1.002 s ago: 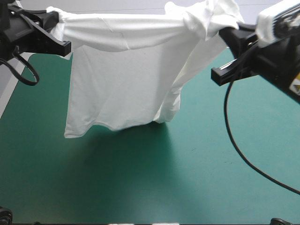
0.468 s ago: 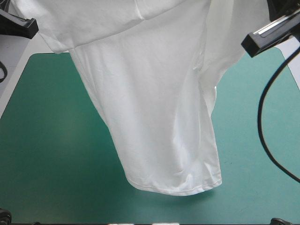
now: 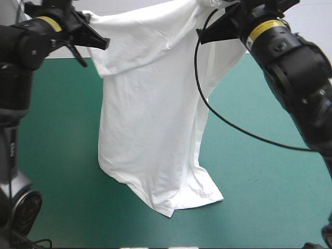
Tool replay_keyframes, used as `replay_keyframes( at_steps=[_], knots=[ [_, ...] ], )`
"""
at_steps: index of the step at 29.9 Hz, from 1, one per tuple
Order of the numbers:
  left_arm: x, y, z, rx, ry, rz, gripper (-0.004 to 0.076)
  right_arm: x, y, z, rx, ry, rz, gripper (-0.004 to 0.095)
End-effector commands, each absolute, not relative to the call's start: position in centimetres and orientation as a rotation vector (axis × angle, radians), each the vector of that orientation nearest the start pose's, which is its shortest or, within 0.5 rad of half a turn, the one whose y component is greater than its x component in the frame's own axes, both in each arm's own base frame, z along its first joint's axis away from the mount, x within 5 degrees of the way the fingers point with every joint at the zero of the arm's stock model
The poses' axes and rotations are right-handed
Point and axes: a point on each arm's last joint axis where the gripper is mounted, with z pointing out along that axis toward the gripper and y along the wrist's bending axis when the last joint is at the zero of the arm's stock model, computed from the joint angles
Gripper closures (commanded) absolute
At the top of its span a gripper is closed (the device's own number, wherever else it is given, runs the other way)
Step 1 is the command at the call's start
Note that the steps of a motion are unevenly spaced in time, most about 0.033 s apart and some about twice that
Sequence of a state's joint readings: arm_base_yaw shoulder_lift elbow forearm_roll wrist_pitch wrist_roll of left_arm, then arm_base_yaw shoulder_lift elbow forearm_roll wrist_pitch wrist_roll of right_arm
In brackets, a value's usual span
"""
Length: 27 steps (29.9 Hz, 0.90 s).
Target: Fold the cloth
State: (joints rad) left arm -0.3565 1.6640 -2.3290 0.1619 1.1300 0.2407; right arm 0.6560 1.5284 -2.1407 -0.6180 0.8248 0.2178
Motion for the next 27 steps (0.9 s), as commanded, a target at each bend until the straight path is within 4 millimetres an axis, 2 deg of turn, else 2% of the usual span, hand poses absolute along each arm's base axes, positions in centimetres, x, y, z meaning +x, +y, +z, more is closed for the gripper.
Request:
replay_keyframes(
  at_steps=[1, 5, 8, 10, 15, 18, 21, 25, 27],
  knots=[
    [33.1, -10.5, 54.2, 0.526, 1.831, 0.105, 0.0732, 28.5, 12.5, 57.8, -0.289, 1.544, -0.016, 0.0927],
    [38.2, -11.4, 50.3, 0.508, 1.885, -0.015, 0.0732, 34.2, 11.5, 54.6, -0.269, 1.611, -0.014, 0.0927],
    [41.4, -11.7, 47.8, 0.478, 1.893, -0.084, 0.0732, 38.0, 11.6, 51.7, -0.267, 1.651, -0.027, 0.0927],
    [43.0, -11.5, 46.4, 0.463, 1.901, -0.071, 0.0732, 40.4, 11.9, 49.5, -0.275, 1.676, -0.033, 0.0927],
    [46.5, -11.2, 42.6, 0.439, 1.924, -0.055, 0.0732, 44.5, 13.4, 44.6, -0.3, 1.736, -0.006, 0.0926],
    [48.5, -11.6, 39.8, 0.444, 1.948, -0.049, 0.073, 46.0, 14.1, 42.3, -0.29, 1.781, 0.051, 0.0899],
    [50.3, -12.0, 37.0, 0.441, 1.958, -0.055, 0.0673, 47.0, 14.6, 40.5, -0.287, 1.808, 0.076, 0.0722],
    [51.9, -12.5, 33.6, 0.434, 2.003, -0.081, 0.0507, 47.7, 14.9, 39.1, -0.288, 1.852, 0.079, 0.0353],
    [51.8, -12.5, 33.1, 0.444, 2.044, -0.085, 0.0433, 47.5, 14.8, 38.9, -0.287, 1.88, 0.072, 0.0258]
  ],
)
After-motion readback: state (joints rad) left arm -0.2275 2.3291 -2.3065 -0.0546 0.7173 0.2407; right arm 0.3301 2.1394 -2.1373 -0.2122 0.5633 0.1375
